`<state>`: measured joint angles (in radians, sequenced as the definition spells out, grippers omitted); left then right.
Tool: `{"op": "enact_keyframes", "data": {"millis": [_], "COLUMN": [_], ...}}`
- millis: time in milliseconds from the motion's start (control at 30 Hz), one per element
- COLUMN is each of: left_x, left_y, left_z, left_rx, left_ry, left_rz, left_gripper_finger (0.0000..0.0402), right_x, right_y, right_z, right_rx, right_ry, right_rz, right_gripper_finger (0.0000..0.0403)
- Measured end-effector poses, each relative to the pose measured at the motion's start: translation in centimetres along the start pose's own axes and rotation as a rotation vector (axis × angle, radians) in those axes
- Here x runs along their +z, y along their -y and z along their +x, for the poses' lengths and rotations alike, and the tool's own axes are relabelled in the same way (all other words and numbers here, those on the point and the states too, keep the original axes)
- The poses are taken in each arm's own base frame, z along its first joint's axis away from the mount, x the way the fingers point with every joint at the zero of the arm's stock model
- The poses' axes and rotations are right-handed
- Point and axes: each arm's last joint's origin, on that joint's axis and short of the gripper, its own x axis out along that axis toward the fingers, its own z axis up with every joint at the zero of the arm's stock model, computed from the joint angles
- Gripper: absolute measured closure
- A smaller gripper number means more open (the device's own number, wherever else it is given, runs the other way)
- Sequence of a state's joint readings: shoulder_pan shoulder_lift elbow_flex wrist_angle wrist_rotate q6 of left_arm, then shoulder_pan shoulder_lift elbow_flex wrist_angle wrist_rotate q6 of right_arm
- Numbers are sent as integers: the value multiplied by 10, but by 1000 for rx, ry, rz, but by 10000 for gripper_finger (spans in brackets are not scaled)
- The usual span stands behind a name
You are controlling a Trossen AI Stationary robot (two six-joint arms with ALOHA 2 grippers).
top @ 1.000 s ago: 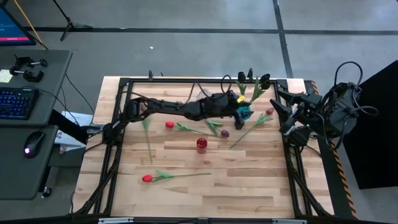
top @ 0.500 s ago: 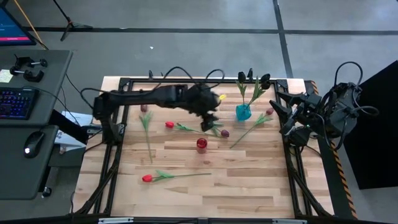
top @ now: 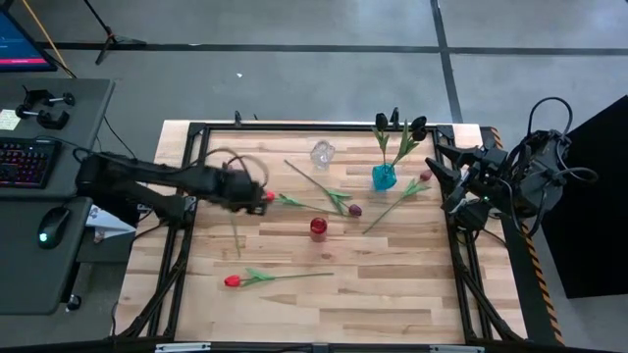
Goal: Sort flowers into vase by color
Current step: Put the left dark red flower into the transparent vase
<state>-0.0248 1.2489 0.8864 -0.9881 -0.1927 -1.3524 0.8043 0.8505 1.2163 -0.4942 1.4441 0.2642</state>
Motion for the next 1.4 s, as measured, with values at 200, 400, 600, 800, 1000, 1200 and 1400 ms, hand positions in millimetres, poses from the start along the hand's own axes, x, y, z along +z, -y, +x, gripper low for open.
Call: {"op": "enact_keyframes", "data": {"millis": [200, 400, 600, 800, 1000, 1200, 1400], "left_x": [-27, -29, -27, -25, -25, -9, 34], "left_y": [-42, -58, -64, -64, -53, -31, -9], "left_z": [34, 57, 74, 90, 91, 55, -26], "left_rx": [163, 204, 215, 225, 222, 83, -75], "left_ry": [-72, -31, 15, 87, 110, 270, 752], "left_rz": [-195, -315, -356, -344, -302, -216, -72], "left_gripper_finger": [216, 216, 216, 266, 390, 398, 400], "right_x": [0, 0, 0, 0, 0, 0, 0], "right_y": [0, 0, 0, 0, 0, 0, 0], "right_z": [0, 0, 0, 0, 0, 0, 0], "right_rx": [0, 0, 0, 0, 0, 0, 0], "right_ry": [0, 0, 0, 0, 0, 0, 0], "right_rz": [0, -1, -5, -5, -5, -6, -2], "right_gripper_finger": [194, 194, 194, 194, 194, 194, 194]}}
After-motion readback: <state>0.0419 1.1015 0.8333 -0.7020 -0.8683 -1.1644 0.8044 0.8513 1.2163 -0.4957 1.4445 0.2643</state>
